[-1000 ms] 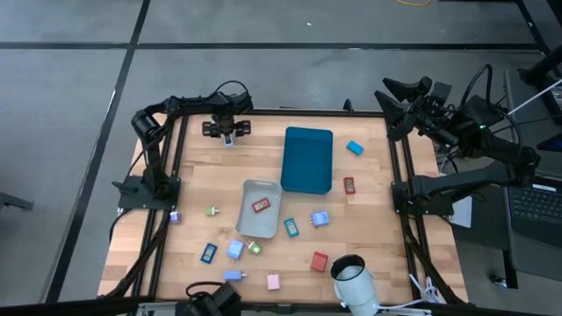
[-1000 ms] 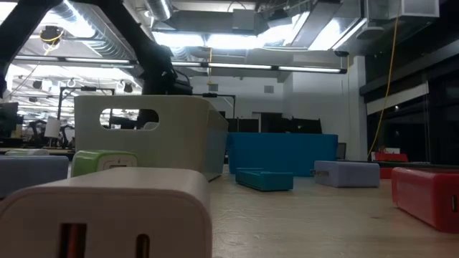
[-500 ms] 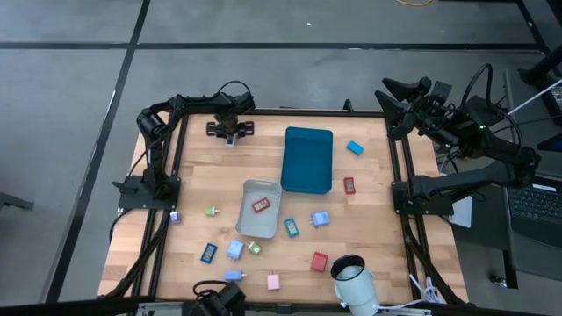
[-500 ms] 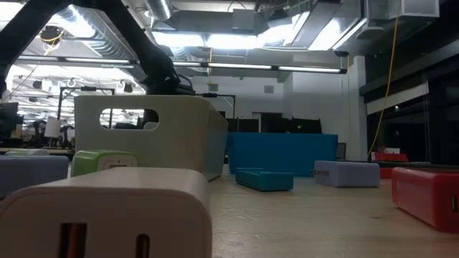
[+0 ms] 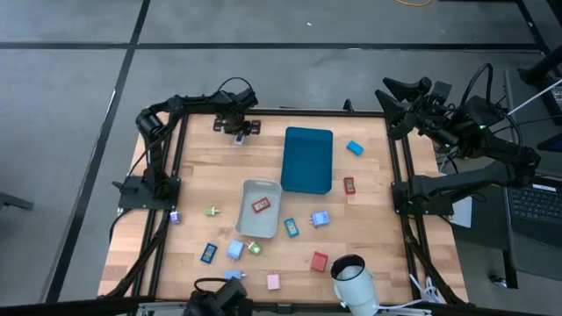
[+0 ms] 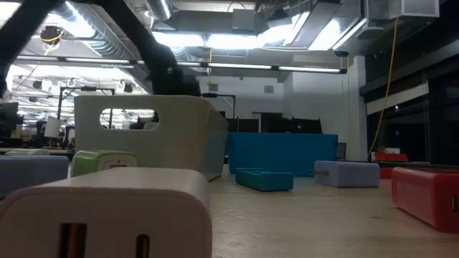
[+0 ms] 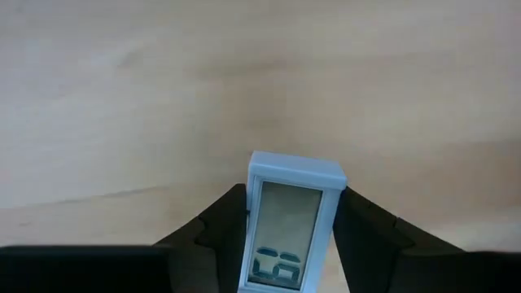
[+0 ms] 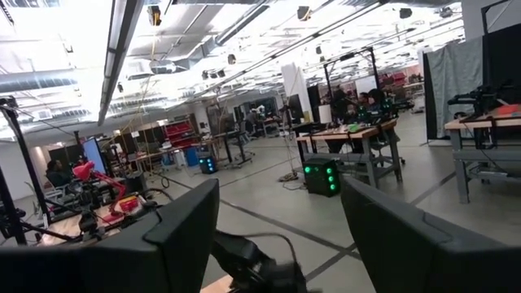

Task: Pick & Place Office items
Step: Put the white timer into the gray bin, then put the dark blue timer into the gray bin

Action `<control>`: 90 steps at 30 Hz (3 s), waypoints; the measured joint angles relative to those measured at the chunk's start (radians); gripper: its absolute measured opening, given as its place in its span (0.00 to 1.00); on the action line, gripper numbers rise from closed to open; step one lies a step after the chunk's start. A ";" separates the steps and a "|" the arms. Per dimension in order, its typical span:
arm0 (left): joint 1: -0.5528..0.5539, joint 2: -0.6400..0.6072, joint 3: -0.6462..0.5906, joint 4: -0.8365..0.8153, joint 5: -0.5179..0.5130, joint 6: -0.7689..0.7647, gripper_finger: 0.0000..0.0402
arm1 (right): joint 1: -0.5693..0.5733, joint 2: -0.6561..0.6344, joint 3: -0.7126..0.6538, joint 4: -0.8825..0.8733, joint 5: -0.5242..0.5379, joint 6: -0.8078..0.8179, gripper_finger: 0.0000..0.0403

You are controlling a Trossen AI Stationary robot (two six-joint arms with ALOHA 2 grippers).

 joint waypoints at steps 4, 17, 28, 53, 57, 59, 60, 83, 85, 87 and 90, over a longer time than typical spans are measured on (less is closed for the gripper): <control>-0.017 -0.122 0.003 0.127 0.068 0.049 0.36 | -0.012 0.000 0.000 0.000 0.000 -0.001 0.66; -0.364 -0.422 0.006 -0.003 0.322 0.410 0.36 | -0.059 0.000 0.000 0.000 -0.019 -0.002 0.66; -0.663 -0.277 -0.143 -0.074 0.250 0.412 0.36 | -0.081 0.000 0.000 0.000 -0.030 0.035 0.66; -0.523 -0.110 -0.167 0.064 0.052 0.415 0.48 | -0.080 0.004 0.000 0.002 -0.056 0.080 0.66; -0.524 -0.112 -0.154 0.076 0.067 0.428 0.62 | -0.080 0.004 0.000 0.002 -0.056 0.080 0.66; -0.530 -0.112 -0.144 0.083 0.067 0.435 0.64 | -0.080 0.004 0.000 0.002 -0.056 0.080 0.66; -0.531 -0.112 -0.141 0.091 0.064 0.437 0.64 | -0.080 0.004 0.000 0.003 -0.056 0.080 0.66; -0.604 -0.317 0.178 -0.312 0.033 0.172 0.60 | -0.080 0.004 0.000 0.016 -0.109 0.078 0.66; -0.659 -0.359 0.171 -0.363 -0.038 -0.001 0.61 | -0.080 0.004 0.000 0.016 -0.138 0.067 0.66; -0.728 -0.384 0.163 -0.425 -0.095 -0.189 0.63 | -0.080 0.004 0.000 0.016 -0.160 0.045 0.66; -0.865 -0.395 0.159 -0.492 -0.169 -0.489 0.65 | -0.080 0.004 0.000 0.012 -0.196 0.025 0.66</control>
